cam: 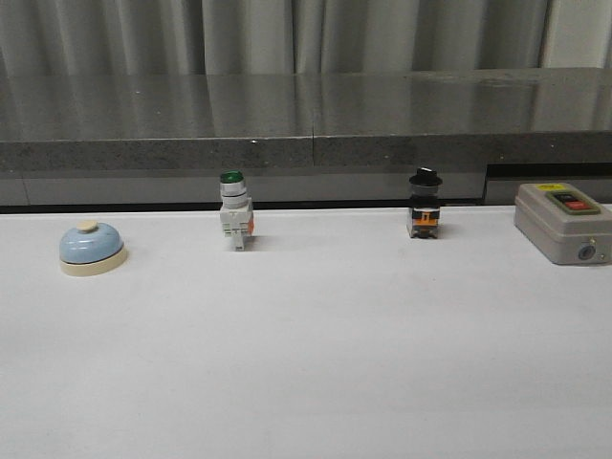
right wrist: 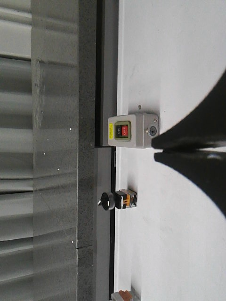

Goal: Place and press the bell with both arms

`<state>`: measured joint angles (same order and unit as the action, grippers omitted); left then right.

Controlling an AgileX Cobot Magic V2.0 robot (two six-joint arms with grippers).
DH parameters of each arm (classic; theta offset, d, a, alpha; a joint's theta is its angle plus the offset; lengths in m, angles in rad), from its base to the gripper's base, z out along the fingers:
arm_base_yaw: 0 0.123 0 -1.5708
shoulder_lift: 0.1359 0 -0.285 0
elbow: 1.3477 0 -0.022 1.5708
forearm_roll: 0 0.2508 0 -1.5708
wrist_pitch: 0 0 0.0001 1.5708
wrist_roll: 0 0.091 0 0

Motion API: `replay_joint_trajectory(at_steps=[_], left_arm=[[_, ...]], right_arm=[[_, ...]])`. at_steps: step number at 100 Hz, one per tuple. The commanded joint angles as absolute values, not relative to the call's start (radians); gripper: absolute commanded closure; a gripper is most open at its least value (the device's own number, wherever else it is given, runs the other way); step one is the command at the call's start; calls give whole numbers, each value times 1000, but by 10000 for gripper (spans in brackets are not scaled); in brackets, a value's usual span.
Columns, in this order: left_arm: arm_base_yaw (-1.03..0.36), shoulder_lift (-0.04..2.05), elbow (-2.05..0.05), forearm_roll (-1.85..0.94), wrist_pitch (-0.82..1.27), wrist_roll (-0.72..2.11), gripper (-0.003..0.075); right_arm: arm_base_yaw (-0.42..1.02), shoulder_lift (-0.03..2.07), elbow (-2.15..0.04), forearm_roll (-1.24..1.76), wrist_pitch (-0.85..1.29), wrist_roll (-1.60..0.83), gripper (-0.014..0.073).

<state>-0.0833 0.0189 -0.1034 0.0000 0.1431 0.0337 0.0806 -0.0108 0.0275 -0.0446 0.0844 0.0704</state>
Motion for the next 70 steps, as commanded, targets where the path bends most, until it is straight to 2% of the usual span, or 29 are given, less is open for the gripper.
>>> replay_joint_trajectory(at_steps=[1,35,70], left_arm=[[-81,96,-216,-23,140,27,740],[-81,495,-607,-59,376,27,740],[-81,860,-821,-54,520,27,740]], right_arm=[[75,-29,13,-55,-6,67,654],[75,-29,13,-55,-6,67,654],[75,-29,13,-55,-6,67,654]])
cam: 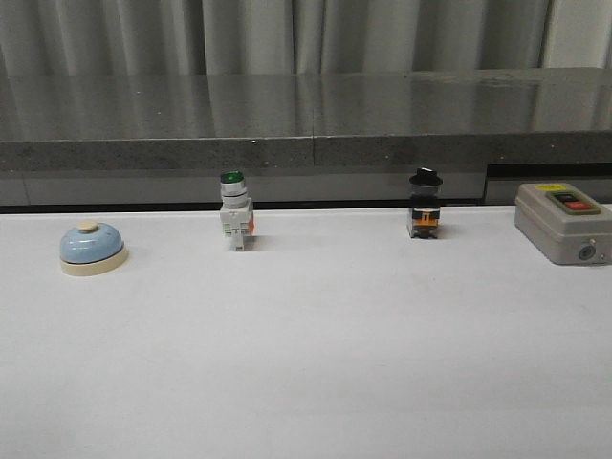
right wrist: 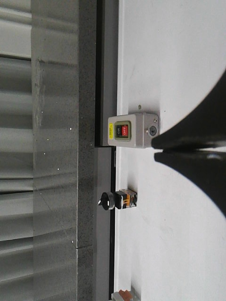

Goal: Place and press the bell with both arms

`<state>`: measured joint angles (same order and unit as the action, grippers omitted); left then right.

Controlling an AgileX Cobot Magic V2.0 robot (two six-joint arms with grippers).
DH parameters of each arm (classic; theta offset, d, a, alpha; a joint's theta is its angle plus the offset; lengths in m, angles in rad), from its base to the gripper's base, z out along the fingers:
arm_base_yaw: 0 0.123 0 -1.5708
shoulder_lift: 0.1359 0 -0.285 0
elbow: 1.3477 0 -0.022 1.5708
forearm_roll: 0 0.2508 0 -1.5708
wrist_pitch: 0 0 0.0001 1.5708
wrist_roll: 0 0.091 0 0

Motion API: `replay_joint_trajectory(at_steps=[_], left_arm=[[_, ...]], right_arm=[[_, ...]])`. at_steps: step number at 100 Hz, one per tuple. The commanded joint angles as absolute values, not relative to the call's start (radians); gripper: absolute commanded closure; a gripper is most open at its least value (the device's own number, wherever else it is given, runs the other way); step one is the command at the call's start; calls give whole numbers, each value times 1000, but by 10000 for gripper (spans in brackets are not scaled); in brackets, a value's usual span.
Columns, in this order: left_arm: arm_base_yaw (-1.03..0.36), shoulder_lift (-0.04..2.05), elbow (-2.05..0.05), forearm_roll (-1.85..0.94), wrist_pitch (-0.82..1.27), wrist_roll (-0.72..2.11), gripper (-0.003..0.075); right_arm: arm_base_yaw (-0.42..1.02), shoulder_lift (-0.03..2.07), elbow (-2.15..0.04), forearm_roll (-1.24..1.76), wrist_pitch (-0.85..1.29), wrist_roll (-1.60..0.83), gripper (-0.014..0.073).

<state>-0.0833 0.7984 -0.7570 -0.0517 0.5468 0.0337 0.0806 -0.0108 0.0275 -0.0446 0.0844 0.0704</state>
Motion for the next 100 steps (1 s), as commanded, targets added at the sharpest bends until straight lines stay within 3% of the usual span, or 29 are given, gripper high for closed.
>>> replay_joint_trajectory(at_steps=[1,22,32,41,62,70,100], left_arm=[[-81,872,-823,-54,522,27,740],[-81,1000,-868,-54,570,27,735],[-81,1022,-868,-56,589,27,679],[-81,1026,-868,-56,603,27,541],[-81,1026,-868,-54,612,27,66],[-81,1026,-868,-56,612,27,27],[-104,1138,-981,-64,614,27,29]], right_arm=[[75,-29,13,-55,-6,67,654],[75,-29,13,-55,-6,67,654],[75,-29,13,-55,-6,67,654],[75,-29,13,-55,-6,67,654],[75,-29,13,-55,-6,67,654],[75,-29,13,-55,-6,67,654],[75,-29,13,-55,-6,67,654]])
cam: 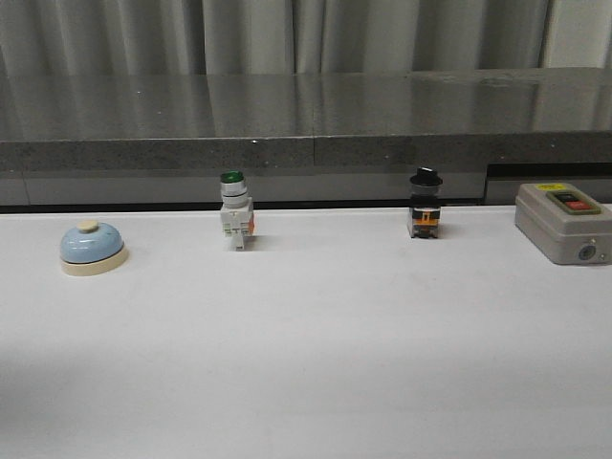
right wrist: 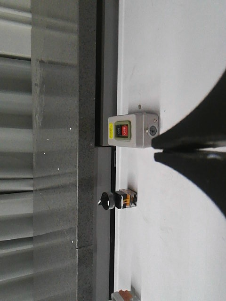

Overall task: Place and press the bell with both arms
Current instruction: 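Lower the left gripper over the blue bell and close on it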

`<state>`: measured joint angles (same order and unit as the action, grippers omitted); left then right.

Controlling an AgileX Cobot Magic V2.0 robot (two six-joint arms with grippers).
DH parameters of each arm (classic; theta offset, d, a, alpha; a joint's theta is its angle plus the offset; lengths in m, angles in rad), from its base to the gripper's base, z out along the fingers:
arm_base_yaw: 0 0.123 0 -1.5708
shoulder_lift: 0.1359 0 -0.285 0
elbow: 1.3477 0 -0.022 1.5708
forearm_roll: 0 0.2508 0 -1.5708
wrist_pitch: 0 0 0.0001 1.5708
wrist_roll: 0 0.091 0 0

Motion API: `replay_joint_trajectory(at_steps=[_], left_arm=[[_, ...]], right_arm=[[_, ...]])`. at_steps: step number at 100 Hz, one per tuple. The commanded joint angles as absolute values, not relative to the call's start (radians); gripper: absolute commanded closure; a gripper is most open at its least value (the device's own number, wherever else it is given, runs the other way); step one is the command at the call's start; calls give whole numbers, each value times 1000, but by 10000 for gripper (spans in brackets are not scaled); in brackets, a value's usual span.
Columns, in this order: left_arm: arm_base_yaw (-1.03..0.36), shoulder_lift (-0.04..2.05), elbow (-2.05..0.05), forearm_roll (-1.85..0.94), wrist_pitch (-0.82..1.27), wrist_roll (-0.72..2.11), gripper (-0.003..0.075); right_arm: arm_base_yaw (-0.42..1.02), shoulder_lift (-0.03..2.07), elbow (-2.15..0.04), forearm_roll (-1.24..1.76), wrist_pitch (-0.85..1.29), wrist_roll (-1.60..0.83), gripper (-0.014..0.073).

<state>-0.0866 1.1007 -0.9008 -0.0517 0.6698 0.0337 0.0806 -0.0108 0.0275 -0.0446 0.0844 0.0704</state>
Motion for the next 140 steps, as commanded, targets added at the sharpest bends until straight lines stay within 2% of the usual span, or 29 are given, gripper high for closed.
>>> replay_joint_trajectory(at_steps=[1,23,63,97,140], left_arm=[[-106,1150,-986,-65,616,27,29],[-180,1364,-1157,-67,616,27,29],[-183,1712,-1400,-48,615,27,29],[-181,1909,-1436,-40,605,27,29],[-181,1997,-1436,-42,559,27,29]], right_arm=[[75,-29,13,-55,-6,67,654],[75,-29,13,-55,-6,67,654],[75,-29,13,-55,-6,67,654],[75,-29,13,-55,-6,67,654],[75,-29,13,-55,-6,67,654]])
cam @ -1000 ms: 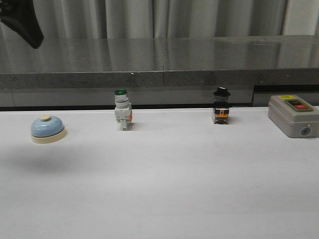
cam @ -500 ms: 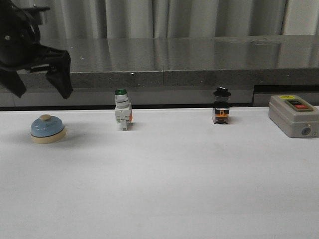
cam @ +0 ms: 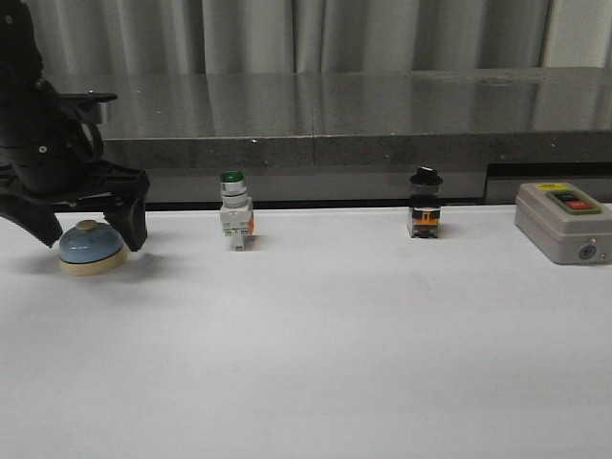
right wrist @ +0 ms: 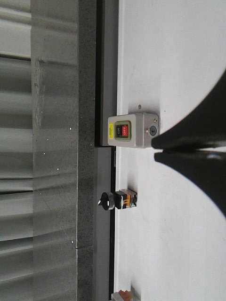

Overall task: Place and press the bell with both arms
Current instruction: 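Lower the left gripper over the blue bell and close on it, then carry the bell with the left gripper toward the table center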

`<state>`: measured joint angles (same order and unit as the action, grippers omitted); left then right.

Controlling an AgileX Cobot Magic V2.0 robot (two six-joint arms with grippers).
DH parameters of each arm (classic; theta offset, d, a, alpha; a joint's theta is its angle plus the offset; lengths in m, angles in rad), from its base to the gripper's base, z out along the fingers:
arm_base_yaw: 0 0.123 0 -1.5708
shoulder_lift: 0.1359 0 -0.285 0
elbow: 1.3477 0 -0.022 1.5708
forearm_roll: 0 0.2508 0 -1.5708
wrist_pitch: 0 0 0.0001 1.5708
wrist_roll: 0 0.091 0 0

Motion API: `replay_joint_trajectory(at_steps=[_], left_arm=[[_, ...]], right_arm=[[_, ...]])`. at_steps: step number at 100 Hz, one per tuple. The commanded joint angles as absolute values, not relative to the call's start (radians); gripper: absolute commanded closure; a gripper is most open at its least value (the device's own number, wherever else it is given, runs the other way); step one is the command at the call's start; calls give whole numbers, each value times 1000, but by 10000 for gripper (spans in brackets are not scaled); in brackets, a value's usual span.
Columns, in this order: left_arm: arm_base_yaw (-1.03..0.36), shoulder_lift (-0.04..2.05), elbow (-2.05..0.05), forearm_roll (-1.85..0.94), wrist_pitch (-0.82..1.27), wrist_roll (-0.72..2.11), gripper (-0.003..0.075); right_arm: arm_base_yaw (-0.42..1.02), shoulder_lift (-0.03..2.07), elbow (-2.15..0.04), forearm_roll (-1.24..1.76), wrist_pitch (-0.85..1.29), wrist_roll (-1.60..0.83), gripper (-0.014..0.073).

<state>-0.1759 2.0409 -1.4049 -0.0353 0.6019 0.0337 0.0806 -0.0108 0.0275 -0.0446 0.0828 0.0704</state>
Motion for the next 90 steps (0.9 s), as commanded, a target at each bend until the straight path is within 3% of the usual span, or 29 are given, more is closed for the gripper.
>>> replay_joint_trajectory(at_steps=[1,18,28,45,54,90], left_arm=[[-181,1997,-1436,-42,559,27,29],[-181,1997,-1436,-42,567,27,92],[-181,1997,-1436,-42,576,27,202],[-181,1997,-1436,-42,590,27,461],[-181,1997,-1436,-42,595,27,547],[-185,1888,-1513,-59,752,27,573]], right_arm=[[75,-29,13,-55,-6,67,654],[75,-29,13,-55,-6,67,654],[75,-29,13,-55,-6,67,654],[75,-29,13,-55,-6,67,654],[75,-29,13,-55,-6,67,654],[75,-29,13,-55,-6,67,654]])
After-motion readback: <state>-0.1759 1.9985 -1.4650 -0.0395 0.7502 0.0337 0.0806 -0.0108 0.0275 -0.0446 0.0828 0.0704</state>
